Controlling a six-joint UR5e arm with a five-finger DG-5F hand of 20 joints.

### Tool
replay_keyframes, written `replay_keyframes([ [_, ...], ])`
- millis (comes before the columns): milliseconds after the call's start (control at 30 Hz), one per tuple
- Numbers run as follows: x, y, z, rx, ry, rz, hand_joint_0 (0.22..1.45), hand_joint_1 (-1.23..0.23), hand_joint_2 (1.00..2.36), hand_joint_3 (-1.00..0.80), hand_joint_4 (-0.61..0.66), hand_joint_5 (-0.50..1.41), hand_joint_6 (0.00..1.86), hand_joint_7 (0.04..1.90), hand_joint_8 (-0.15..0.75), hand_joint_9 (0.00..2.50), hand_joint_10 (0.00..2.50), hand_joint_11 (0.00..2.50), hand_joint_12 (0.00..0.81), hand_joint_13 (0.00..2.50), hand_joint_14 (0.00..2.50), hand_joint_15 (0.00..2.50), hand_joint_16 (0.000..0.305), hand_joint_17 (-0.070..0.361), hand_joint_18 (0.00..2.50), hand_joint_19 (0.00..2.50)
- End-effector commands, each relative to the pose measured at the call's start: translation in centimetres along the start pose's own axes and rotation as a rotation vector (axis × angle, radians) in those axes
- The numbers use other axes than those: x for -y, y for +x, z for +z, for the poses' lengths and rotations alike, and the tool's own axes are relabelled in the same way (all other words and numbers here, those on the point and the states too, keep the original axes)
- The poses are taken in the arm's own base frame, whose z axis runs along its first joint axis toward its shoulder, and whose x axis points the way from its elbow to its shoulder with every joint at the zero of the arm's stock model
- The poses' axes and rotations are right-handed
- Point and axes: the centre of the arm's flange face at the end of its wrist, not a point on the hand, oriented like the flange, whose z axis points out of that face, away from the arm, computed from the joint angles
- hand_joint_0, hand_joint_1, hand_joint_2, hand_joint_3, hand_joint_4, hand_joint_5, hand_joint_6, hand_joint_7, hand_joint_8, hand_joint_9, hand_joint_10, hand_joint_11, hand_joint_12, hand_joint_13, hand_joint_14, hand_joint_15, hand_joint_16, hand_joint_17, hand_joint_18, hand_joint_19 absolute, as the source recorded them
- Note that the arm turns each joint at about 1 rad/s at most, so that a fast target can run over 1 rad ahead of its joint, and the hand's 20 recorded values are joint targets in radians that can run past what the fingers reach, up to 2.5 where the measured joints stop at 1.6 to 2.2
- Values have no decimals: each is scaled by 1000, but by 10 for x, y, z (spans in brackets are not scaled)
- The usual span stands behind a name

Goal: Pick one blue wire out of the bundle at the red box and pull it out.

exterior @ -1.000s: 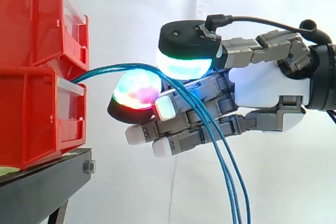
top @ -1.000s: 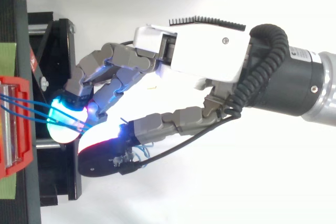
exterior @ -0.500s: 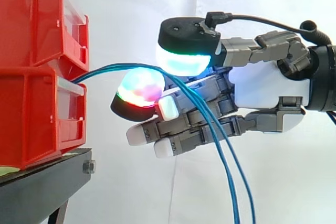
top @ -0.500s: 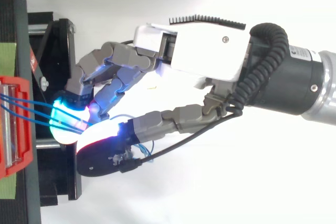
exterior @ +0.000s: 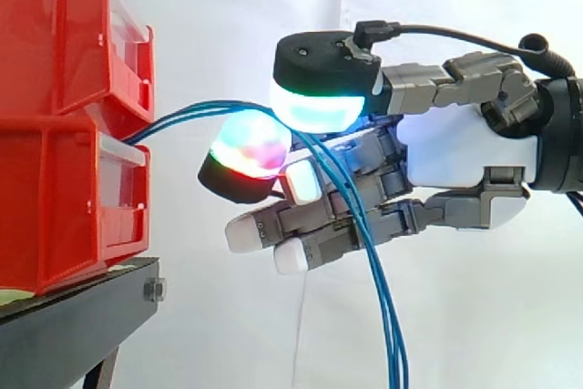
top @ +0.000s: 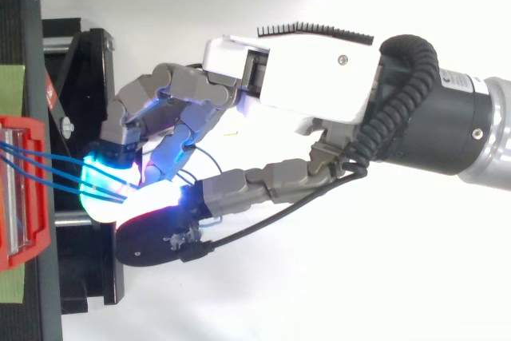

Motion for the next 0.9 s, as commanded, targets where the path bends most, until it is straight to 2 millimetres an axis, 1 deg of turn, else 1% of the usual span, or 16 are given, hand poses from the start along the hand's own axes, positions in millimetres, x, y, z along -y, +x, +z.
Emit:
replay_keyframes([
  [0, 0, 0, 0, 0, 1, 0, 581, -757, 1008, -96, 113, -107, 883, 817, 316, 1065, 19, 515, 401, 618, 12, 292, 66, 148, 514, 505],
  [167, 0, 0, 0, 0, 1, 2, 593, -788, 1011, -91, 134, -144, 915, 702, 306, 992, 22, 588, 397, 586, 13, 316, 63, 143, 469, 517],
  [233, -1, 0, 0, 0, -1, 1, 595, -821, 1011, -90, 198, -160, 918, 693, 305, 939, 20, 596, 394, 560, 13, 324, 63, 142, 447, 529],
  [367, -1, 0, 0, 0, -1, 2, 592, -823, 1013, -129, 269, -160, 902, 700, 300, 943, 23, 594, 386, 554, 14, 324, 62, 139, 442, 527],
  [433, 0, 0, 0, 0, 1, 0, 585, -795, 1014, -148, 298, -152, 869, 720, 298, 946, 22, 559, 383, 553, 13, 316, 61, 138, 436, 544],
  [500, -1, 0, 0, 0, -1, 1, 579, -777, 1013, -153, 299, -142, 843, 764, 304, 968, 21, 549, 387, 556, 15, 311, 62, 140, 443, 533],
  [600, -1, 0, 0, 0, -1, 1, 574, -749, 1013, -158, 288, -135, 826, 797, 311, 983, 20, 556, 389, 564, 15, 312, 63, 141, 452, 540],
  [800, -1, 0, 0, 0, -2, 1, 573, -615, 1007, -161, 276, -104, 778, 874, 314, 1012, 20, 496, 409, 591, 12, 303, 68, 154, 483, 542],
  [867, 1, 0, 0, 0, -1, 1, 576, -597, 1005, -157, 266, -95, 761, 902, 313, 1022, 18, 484, 411, 593, 12, 306, 69, 155, 485, 547],
])
